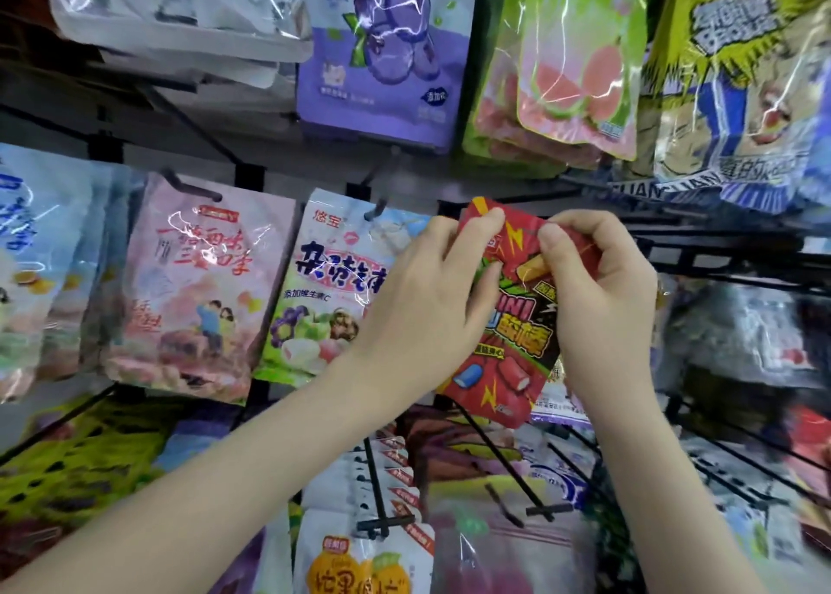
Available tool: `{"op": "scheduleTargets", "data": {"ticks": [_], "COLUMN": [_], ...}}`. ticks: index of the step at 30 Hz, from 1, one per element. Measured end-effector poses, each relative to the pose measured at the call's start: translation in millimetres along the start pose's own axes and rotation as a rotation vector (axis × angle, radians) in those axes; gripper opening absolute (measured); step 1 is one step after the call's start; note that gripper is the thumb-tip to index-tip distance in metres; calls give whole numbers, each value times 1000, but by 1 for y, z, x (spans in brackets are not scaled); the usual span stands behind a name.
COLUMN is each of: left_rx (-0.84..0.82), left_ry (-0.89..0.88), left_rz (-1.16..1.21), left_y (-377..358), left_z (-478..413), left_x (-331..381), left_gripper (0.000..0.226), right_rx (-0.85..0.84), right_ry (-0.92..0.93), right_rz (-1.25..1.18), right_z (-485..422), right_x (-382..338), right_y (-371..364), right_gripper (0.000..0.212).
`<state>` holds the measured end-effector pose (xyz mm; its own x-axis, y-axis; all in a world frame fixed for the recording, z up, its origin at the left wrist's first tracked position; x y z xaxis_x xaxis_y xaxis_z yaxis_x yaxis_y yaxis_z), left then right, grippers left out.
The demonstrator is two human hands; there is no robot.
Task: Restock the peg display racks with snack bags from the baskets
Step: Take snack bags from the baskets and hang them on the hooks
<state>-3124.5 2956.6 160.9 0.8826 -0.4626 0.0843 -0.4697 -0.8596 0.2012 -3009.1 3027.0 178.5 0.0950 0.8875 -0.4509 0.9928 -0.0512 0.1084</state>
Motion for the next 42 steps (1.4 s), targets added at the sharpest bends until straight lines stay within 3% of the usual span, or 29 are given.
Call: {"op": "scheduleTargets", "data": {"ticks": [10, 22, 31, 38, 42], "left_rx": [-3, -6, -28, -61, -65], "left_ry": [84, 183, 250, 315, 379], "left_rz": [51, 46, 135, 242, 220], "left_y": [-4, -5, -1, -3, -7], "left_z": [5, 7, 4, 0, 4], "left_x": [1, 10, 9, -1, -9], "left_gripper": [43, 42, 42, 46, 47], "right_rx": [-200, -275, -298, -322, -317], "right_ry": [-135, -192, -112, -38, -30], "right_rz": [-57, 31, 117, 161, 134], "right_z": [-11, -16, -16, -18, -19], "right_x": [6, 1, -2, 3, 11], "right_y": [3, 7, 11, 10, 2], "right_gripper": [17, 14, 13, 24, 16]}}
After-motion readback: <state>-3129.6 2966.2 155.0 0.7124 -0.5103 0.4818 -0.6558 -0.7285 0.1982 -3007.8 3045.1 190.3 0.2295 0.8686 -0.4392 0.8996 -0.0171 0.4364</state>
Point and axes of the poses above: each hand's wrist, its own z-axis away from the middle knuckle, its own y-axis out of the back of the hand, x = y × z, the point moved 6 cm from there along -z, towards the middle knuckle, and after that the axes turned 14 degrees about z, right-handed, at the moved point
